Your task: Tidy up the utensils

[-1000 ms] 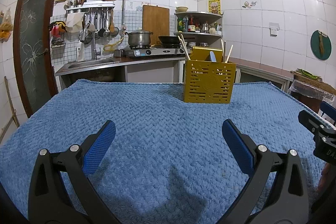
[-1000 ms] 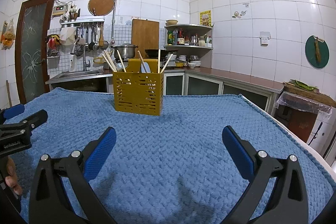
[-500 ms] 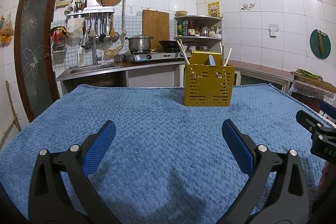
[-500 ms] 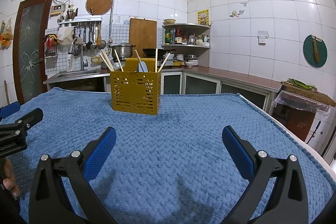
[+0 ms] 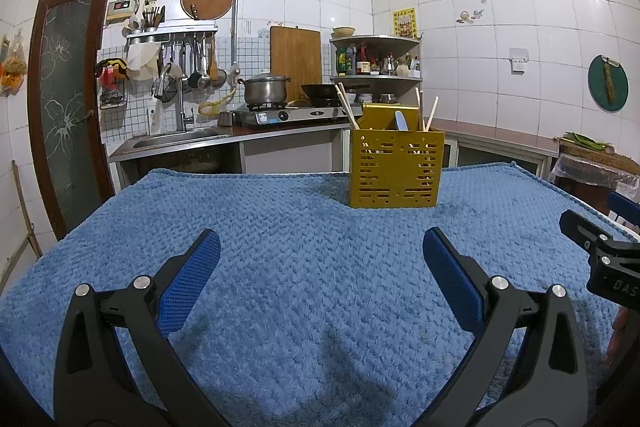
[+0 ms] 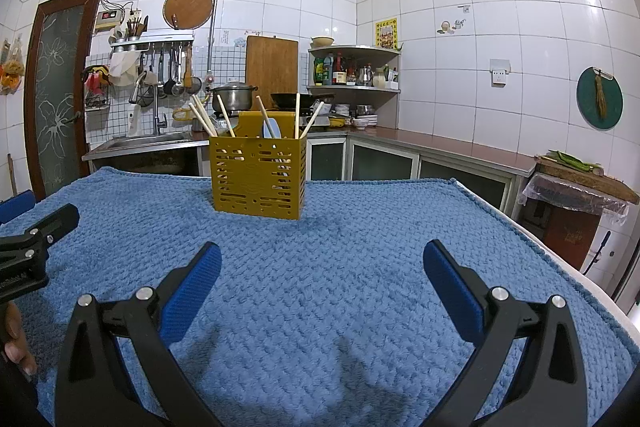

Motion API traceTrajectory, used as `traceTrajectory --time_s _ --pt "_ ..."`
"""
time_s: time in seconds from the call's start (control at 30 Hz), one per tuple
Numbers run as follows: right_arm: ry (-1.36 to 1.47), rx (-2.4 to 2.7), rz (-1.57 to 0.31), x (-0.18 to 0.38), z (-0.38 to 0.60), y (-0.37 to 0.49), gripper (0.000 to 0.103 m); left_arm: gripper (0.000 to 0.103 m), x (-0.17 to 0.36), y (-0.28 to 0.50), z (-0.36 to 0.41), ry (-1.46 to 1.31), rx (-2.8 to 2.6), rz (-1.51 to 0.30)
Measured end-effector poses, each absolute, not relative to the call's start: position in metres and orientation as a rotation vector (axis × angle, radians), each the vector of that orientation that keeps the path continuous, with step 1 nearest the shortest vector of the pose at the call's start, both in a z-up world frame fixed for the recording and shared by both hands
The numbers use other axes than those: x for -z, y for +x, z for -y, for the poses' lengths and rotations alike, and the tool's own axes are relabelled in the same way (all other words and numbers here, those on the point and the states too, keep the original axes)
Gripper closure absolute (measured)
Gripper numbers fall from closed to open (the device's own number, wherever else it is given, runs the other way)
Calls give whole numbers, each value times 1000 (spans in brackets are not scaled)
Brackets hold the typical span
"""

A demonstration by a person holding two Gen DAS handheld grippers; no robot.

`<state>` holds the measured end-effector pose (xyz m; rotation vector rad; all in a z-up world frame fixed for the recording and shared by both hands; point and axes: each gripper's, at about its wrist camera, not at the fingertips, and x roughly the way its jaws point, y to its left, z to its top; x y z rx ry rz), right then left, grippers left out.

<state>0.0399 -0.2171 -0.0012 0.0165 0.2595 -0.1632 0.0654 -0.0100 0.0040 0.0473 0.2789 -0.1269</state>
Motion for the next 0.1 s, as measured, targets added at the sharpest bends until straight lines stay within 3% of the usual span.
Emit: traceTrajectory --time_s 0.1 --pt "17 163 -259 1 217 39 4 5 -4 65 10 47 127 -280"
